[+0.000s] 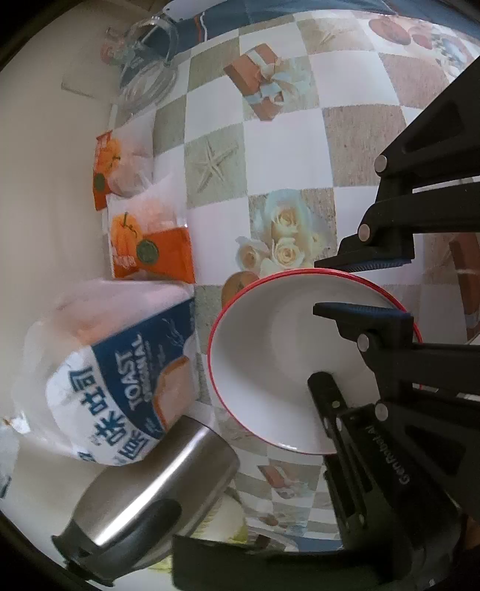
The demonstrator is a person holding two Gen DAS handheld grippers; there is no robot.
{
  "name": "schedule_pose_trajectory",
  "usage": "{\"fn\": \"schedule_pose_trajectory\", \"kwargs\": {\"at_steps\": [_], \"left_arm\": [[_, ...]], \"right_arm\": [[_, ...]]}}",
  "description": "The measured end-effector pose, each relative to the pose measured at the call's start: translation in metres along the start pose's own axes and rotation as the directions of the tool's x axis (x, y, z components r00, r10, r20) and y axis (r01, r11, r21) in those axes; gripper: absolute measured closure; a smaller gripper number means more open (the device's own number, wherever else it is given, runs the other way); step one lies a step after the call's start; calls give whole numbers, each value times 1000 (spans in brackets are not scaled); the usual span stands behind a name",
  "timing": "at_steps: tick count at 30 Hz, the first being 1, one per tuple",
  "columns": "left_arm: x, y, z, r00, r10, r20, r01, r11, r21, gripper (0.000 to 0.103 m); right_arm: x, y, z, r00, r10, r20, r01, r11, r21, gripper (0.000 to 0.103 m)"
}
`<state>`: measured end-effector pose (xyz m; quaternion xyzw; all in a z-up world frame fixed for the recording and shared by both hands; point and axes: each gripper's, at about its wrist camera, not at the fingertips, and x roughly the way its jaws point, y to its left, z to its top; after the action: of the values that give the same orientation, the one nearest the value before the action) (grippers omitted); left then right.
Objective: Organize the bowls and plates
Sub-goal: 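Close both tools on the strawberry bowl rim, then carry the strawberry bowl with both tools and lower it onto the floral plate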
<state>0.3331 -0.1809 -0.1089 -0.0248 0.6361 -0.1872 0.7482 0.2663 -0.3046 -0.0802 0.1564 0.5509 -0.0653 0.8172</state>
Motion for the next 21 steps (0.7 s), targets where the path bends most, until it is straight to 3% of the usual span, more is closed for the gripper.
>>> {"fn": "schedule_pose_trajectory", "kwargs": {"at_steps": [12,21], "left_arm": [[-44,-50,-17,997,-41,72,35,996,76,89],[-89,-41,-47,994,-52,93,47,997,54,89]], "right_arm": [[-59,-18,2,996,-11,86,9,1000,24,86],[-103,2,-26,992,-15,124,20,999,-37,86]]}}
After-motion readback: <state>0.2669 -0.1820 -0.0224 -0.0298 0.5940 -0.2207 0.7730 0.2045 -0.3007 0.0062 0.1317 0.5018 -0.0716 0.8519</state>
